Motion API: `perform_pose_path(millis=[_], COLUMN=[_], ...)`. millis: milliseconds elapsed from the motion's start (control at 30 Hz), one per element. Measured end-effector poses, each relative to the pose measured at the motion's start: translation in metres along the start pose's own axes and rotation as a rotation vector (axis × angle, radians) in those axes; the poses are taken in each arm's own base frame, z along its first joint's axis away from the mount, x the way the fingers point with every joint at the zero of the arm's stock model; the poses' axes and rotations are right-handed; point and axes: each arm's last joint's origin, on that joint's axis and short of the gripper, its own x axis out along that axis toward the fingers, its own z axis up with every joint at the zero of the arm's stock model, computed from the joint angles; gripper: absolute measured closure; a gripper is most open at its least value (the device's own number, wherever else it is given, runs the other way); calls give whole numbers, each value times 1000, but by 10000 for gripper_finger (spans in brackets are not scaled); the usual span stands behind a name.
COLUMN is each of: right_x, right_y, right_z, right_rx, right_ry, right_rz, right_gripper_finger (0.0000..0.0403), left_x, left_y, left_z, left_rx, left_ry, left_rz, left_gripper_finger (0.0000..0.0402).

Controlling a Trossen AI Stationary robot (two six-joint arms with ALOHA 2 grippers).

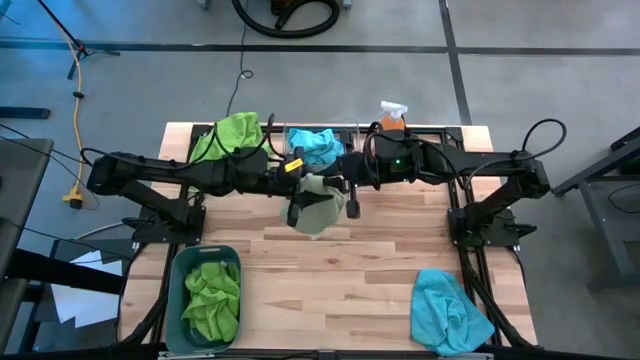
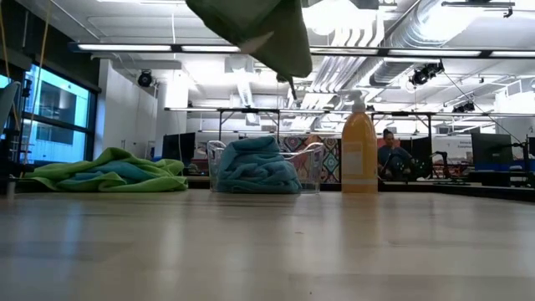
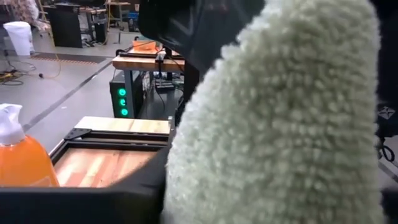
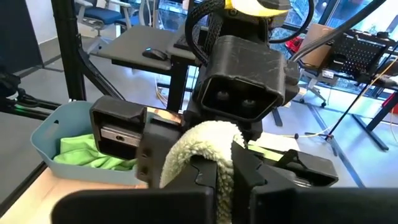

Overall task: Sort microfiber towel by color & place in baskets
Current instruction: Put the light green microfiber towel into the blue bin

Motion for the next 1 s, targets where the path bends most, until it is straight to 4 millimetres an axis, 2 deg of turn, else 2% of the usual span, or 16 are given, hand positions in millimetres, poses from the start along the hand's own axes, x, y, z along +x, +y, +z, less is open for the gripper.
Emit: perform_pose_path(millis=[100,167,600,733,900,1000], right_x=[0,0,0,0,-2,-12], right_y=[0,0,0,1,-1,-3], right_z=[0,-1,-2,-4,-5,-2], right_rx=[17,22,61,115,108,67], right_ry=[4,6,17,48,67,81], right_rz=[1,1,-6,-8,-49,-113], right_gripper_finger=[387,380,354,304,210,159], left_x=[0,0,0,0,-1,-5], left_y=[0,2,4,7,11,13], left_z=[-2,-2,-3,-3,-3,-4], left_rx=[1,-19,-25,-26,-28,-22], left_ry=[20,26,30,34,39,71], left_rz=[-3,-3,8,17,29,42], left_gripper_finger=[355,383,398,399,399,400])
